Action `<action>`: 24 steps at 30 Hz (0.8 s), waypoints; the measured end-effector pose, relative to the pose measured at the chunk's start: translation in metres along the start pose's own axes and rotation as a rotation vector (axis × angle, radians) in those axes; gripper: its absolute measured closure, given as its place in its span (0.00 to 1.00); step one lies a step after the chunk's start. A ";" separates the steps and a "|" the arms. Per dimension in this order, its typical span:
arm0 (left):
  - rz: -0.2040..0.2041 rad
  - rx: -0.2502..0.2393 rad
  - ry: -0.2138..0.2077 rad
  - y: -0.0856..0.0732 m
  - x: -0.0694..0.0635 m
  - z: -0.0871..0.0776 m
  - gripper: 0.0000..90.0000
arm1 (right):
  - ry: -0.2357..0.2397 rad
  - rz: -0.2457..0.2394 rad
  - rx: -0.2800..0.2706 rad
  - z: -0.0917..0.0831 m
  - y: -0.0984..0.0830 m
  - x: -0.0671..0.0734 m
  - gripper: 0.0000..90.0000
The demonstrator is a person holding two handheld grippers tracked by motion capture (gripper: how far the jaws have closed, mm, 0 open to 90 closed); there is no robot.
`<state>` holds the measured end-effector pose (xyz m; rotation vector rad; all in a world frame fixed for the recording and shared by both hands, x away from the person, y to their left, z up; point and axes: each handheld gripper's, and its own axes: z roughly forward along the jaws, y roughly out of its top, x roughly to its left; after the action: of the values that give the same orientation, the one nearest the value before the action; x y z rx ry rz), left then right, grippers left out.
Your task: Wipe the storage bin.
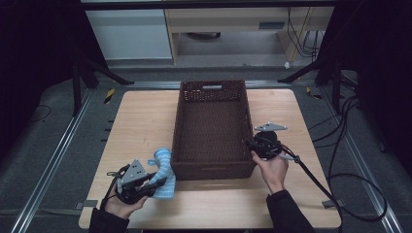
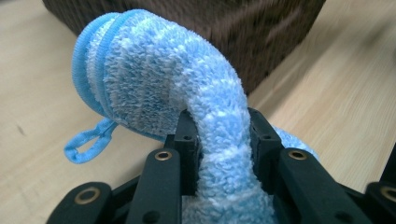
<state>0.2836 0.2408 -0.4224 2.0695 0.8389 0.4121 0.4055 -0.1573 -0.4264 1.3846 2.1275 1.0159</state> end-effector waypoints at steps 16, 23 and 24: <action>-0.036 0.169 0.003 -0.019 0.018 0.034 0.78 | 0.005 -0.002 0.002 0.000 0.000 -0.001 0.83; -0.136 0.053 0.095 -0.010 0.048 0.007 0.77 | 0.011 0.000 0.006 0.001 0.001 -0.001 0.83; -0.157 0.048 0.113 -0.010 0.054 0.005 0.77 | 0.011 0.000 0.006 0.001 0.001 -0.001 0.83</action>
<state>0.3215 0.2798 -0.4336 2.0211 1.0800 0.4293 0.4067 -0.1579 -0.4265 1.3848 2.1408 1.0199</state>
